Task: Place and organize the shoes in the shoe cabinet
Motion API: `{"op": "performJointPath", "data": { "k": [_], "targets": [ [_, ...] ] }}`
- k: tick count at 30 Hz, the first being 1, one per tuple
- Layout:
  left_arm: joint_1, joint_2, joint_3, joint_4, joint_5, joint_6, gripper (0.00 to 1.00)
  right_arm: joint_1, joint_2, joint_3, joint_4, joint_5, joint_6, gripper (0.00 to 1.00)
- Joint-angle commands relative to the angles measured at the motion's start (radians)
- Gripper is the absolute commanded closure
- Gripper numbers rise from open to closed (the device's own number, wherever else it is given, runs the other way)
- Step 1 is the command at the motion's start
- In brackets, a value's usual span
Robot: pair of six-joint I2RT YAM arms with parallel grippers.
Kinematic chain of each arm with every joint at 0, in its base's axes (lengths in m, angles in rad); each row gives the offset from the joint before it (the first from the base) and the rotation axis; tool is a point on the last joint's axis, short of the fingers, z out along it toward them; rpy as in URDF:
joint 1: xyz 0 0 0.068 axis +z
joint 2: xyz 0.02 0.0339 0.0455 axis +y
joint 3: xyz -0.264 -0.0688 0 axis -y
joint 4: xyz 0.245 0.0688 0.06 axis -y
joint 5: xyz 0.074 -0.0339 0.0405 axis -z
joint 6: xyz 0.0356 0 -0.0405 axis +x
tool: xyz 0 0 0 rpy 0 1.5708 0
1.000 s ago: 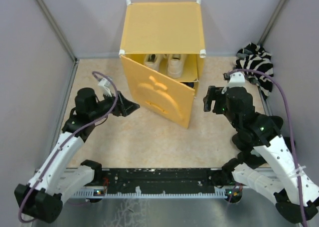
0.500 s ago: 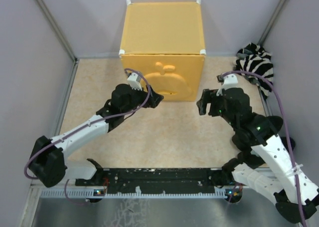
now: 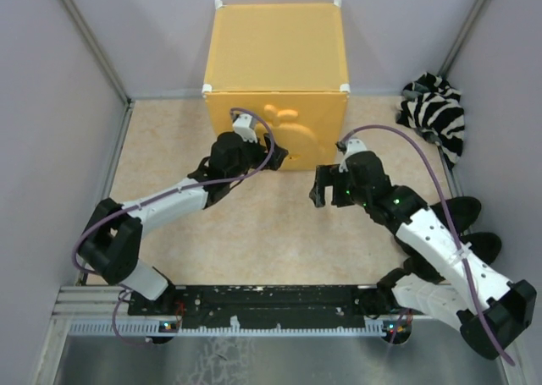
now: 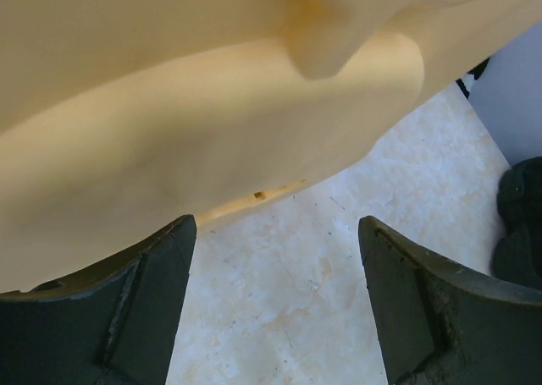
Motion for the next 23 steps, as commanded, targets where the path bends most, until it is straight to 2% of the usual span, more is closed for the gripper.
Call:
{"op": "performJointPath", "data": {
  "k": [1,7,23],
  "targets": [
    [-0.005,0.012,0.034,0.058,0.008,0.022,0.16,-0.008,0.07,0.071,0.052,0.004,0.01,0.07],
    [-0.005,0.015,0.047,0.054,0.035,0.035,0.16,-0.008,0.183,0.165,0.009,0.076,0.053,0.06],
    [-0.005,0.012,0.055,0.016,0.042,0.067,0.11,-0.008,0.189,0.148,0.037,0.129,0.05,0.06]
  ]
}}
